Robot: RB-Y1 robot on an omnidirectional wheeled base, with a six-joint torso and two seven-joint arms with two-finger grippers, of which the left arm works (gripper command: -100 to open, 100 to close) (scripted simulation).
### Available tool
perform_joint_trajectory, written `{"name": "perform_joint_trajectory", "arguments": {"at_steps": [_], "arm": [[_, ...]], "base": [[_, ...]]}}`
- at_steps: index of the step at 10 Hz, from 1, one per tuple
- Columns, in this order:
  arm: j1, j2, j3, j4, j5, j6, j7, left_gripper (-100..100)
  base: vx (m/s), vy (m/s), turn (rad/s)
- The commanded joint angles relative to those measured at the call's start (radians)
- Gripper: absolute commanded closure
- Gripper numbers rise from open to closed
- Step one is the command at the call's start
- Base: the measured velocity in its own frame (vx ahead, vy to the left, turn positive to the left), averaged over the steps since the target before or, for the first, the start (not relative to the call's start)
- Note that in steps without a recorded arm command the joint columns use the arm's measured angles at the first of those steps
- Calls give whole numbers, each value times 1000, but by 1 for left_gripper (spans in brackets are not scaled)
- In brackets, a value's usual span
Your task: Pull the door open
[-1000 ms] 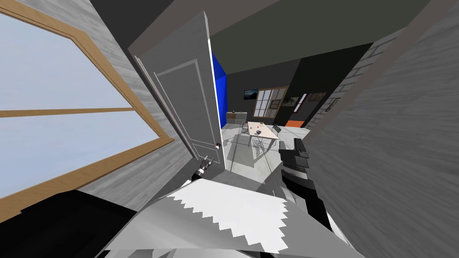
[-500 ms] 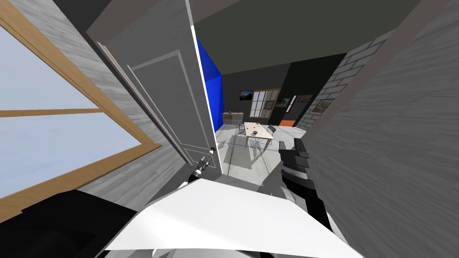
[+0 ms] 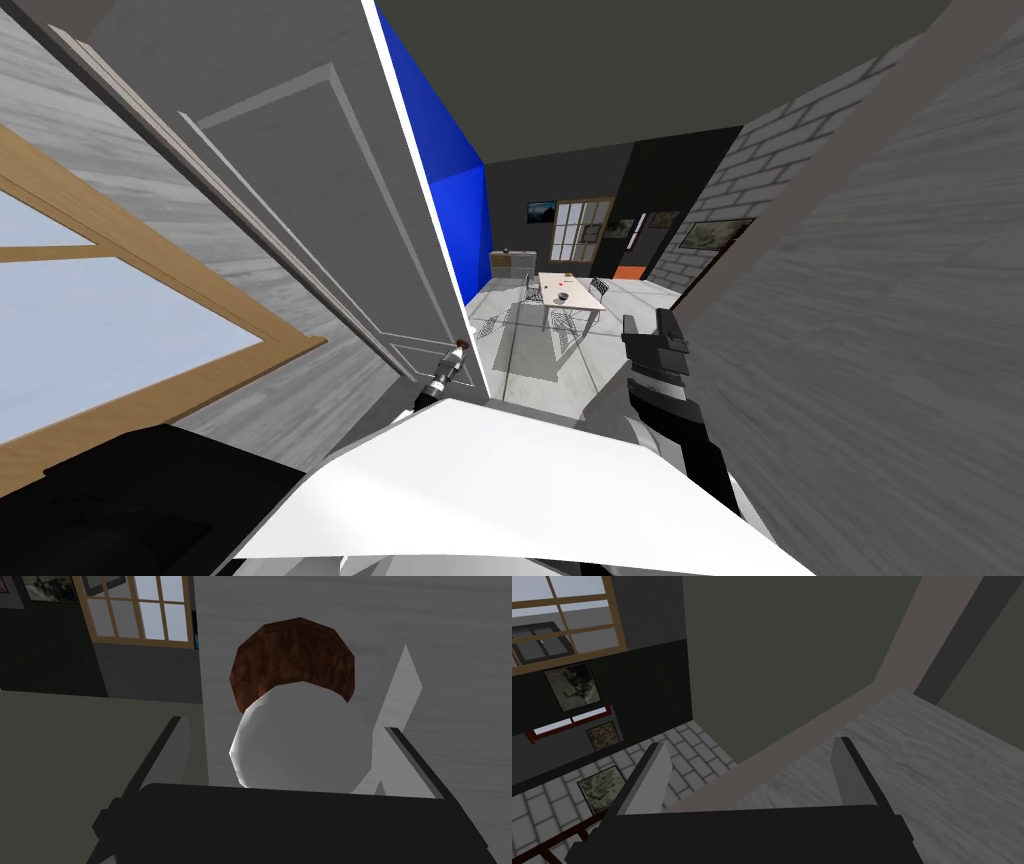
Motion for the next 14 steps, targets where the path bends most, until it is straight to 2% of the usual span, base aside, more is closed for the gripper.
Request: {"name": "perform_joint_trajectory", "arguments": {"at_steps": [1,6,14], "arm": [[1,-1,-1,0,-1,0,-1,100],[1,-1,-1,0,-1,0,-1,100],[-13,3,-23,7,57,11,220,100]], "base": [[-8,7,37],[-13,5,-3],[-35,17,-47]]}}
